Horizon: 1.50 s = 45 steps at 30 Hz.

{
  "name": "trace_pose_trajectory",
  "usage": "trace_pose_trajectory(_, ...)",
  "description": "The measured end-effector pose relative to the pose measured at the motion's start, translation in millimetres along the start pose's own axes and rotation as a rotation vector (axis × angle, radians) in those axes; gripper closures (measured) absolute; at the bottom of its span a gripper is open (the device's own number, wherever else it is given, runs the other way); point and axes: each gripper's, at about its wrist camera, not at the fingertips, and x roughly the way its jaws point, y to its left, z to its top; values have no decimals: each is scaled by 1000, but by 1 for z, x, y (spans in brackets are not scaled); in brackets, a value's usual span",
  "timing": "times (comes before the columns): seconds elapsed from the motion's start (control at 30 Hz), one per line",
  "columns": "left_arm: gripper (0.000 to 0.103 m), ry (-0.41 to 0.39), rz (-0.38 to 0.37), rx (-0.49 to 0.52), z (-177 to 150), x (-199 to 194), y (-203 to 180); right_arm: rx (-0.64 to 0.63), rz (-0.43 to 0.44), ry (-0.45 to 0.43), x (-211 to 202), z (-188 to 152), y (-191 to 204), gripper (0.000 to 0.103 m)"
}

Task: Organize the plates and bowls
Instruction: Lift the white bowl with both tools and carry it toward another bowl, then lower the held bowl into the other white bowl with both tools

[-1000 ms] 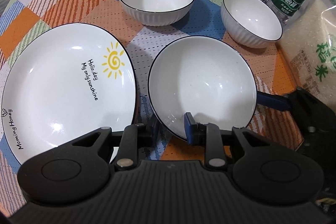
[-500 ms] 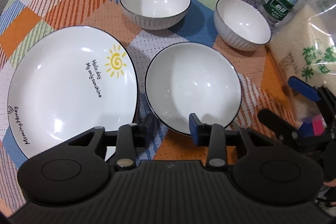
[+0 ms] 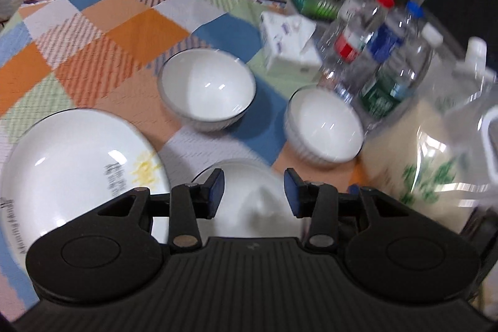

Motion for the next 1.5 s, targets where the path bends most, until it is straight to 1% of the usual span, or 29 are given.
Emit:
trace_pose_trajectory(0.13,62,-29,-14,0,15,23,-11,9,-48,-8,20,4,0,8)
trace_pose_trajectory(0.27,62,-27,-9,40,31,51,-26,37,-55,-13,34,9,-7,8)
trace_pose_trajectory(0.33,62,-11,-18,36,35,66,-30,54,-63,-9,42,10,-11,8)
trace_pose_trajectory(0.37,62,-3,-12,32,36,74,-32,59,-66,-5,47,10,-12,8)
trace_pose_trajectory(0.43,62,28,24,46,36,90,-38,64,-76,3,55,10,-15,8)
trace_pose_trajectory(0.53,62,70,22,74,36,107,-44,59,-94,13,65,11,-20,9)
trace_pose_trajectory(0.63,63,105,21,42,37,122,-41,26,-92,18,73,12,-19,10)
trace_pose_trajectory(0.73,64,126,-11,-25,37,132,-33,-24,-95,23,78,14,-16,10)
trace_pose_trajectory(0.8,67,137,-31,-49,36,138,-30,-45,-93,24,80,15,-17,10)
trace_pose_trajectory(0.83,72,134,-37,-55,35,140,-29,-52,-93,26,81,16,-17,10)
trace_pose_trajectory(0.87,76,130,-43,-57,35,141,-28,-60,-92,26,82,16,-16,10)
trace_pose_trajectory(0.9,84,130,-53,-62,34,143,-27,-72,-92,26,84,17,-16,10)
trace_pose_trajectory(0.93,89,133,-75,-74,34,144,-25,-83,-92,25,85,17,-16,10)
trace_pose_trajectory(1.0,89,139,-87,-102,36,145,-23,-106,-91,21,84,16,-17,10)
trace_pose_trajectory(1.13,90,167,-78,-104,39,143,-21,-110,-93,11,83,15,-18,10)
trace_pose_trajectory(1.23,90,165,-73,-99,40,135,-19,-108,-93,6,82,14,-18,10)
trace_pose_trajectory(1.4,90,158,-65,-58,47,112,-23,-124,-76,-8,74,19,-13,9)
trace_pose_trajectory(1.5,90,159,-66,-20,51,92,-28,-180,-69,-40,63,23,-4,9)
